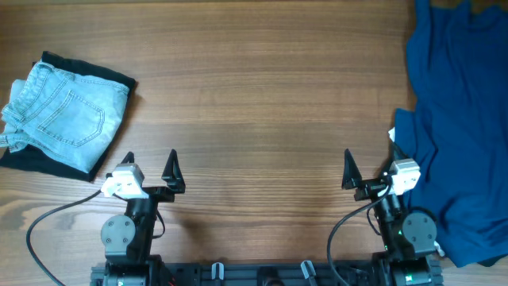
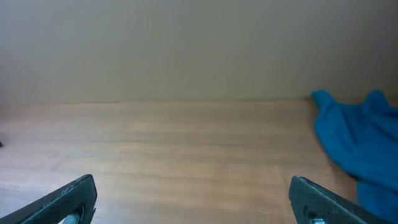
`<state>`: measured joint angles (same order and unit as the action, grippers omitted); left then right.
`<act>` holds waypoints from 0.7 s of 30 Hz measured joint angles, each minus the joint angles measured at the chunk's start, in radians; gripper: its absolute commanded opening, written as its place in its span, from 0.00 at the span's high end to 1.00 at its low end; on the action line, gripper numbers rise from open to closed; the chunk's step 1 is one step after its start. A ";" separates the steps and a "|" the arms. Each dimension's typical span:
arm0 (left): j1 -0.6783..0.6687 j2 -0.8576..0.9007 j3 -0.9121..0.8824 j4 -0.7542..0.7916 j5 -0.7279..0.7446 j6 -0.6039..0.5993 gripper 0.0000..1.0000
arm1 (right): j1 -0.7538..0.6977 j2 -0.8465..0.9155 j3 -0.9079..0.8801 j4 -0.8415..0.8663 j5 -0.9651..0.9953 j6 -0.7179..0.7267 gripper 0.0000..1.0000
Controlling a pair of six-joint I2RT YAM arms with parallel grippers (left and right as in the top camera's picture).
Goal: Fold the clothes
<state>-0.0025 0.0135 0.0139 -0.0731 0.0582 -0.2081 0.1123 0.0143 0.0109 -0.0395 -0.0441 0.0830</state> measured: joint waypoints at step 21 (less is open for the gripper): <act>0.000 0.703 0.535 -0.292 0.128 -0.038 0.00 | -0.026 1.223 0.892 -0.608 0.240 0.081 0.18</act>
<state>-0.0025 0.7170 0.5491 -0.3653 0.1864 -0.2462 0.0868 1.2373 0.9024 -0.6476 0.1963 0.1642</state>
